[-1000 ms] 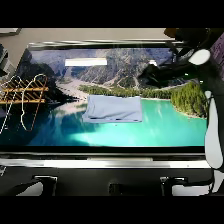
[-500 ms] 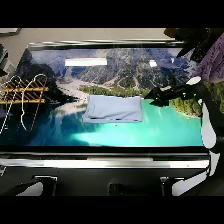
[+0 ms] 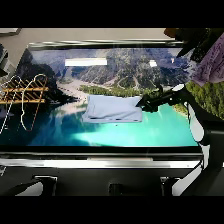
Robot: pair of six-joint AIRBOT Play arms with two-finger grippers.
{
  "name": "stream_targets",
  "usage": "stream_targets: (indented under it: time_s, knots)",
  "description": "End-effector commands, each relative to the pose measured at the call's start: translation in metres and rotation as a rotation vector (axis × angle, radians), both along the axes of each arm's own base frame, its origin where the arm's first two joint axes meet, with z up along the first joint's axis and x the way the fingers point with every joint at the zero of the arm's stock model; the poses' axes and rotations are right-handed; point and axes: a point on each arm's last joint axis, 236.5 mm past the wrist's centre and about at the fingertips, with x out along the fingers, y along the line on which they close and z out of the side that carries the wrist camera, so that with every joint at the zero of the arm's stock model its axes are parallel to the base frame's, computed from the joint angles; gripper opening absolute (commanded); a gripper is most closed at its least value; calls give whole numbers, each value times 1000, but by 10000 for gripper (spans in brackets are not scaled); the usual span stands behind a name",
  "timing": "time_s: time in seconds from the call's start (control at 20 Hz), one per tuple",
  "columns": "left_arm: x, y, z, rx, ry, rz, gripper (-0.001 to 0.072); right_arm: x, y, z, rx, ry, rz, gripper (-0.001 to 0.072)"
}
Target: Fold the clothes and pants, and hang the long-sleeved shirts on hangers.
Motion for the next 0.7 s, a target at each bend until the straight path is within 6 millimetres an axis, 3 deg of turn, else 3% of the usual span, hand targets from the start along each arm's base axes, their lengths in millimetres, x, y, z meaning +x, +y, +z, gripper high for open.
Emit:
stream_targets:
  time_s: [0.0,0.15,0.35,0.65]
  knots:
    - [2,1,-3,-1,8,1,14,-7,18,-6,-3,7,41,362]
    - [4,1,-5,-2,13,1,15,-5,27,3,42,-9,43,38]
    - [4,1,-5,-2,13,1,15,18,22,32,80,-45,-50,39]
    - [4,1,-5,-2,14,1,15,75,-28,81,46,-118,-232,38]
